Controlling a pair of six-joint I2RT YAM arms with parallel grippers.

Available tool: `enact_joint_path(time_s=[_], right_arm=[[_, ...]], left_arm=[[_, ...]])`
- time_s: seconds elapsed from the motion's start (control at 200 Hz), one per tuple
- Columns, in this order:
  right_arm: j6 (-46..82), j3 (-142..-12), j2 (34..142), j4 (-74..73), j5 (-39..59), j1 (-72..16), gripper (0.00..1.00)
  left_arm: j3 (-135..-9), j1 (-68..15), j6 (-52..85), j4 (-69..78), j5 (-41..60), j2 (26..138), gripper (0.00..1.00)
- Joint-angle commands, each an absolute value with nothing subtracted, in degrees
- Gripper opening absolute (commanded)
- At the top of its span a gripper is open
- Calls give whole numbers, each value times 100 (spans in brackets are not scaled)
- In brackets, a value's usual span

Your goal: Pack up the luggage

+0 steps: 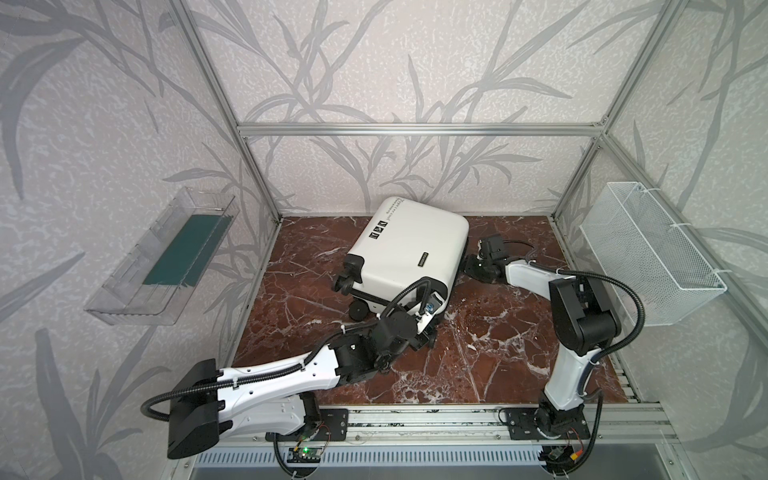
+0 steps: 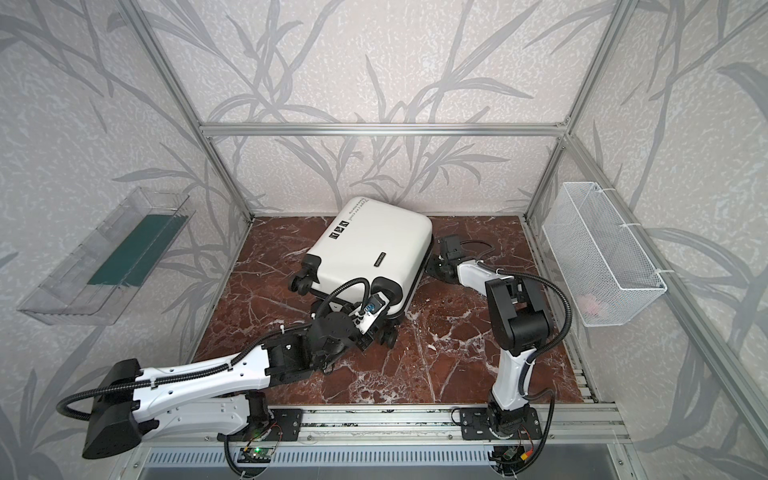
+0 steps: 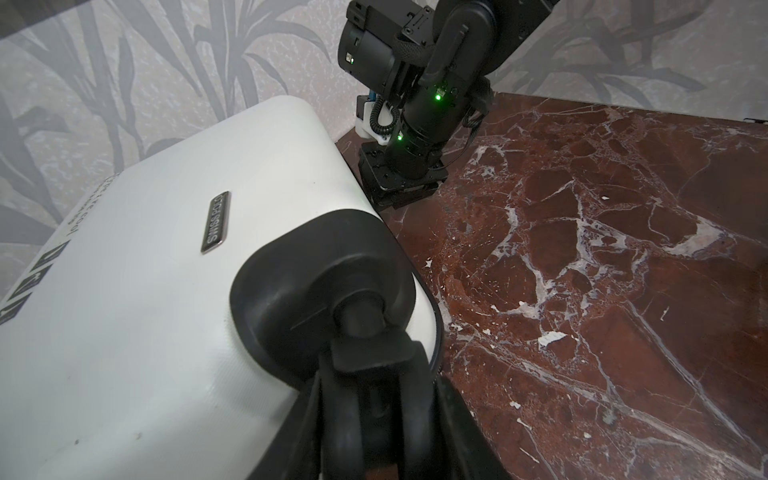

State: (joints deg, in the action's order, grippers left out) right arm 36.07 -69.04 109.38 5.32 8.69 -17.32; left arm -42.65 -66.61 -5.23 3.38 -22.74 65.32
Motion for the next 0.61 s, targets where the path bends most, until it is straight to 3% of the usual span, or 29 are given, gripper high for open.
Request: enact_joint_path(time_s=[0.0,0.261,0.601], right_arm=[[3359,-7412,11097,82,1922,-2303,47],[3113,-6946,10623,41,1890,-2348,47],[3313,-4525,8626,-1029,1391,-2311,48]], left_arm=[[-4680,-7125,-590,1322,-916,6651,0],[-4866,-7172,-610,1544,-1345,6948,0],[-5097,-7163,-915,1698,-2115,7128,0]])
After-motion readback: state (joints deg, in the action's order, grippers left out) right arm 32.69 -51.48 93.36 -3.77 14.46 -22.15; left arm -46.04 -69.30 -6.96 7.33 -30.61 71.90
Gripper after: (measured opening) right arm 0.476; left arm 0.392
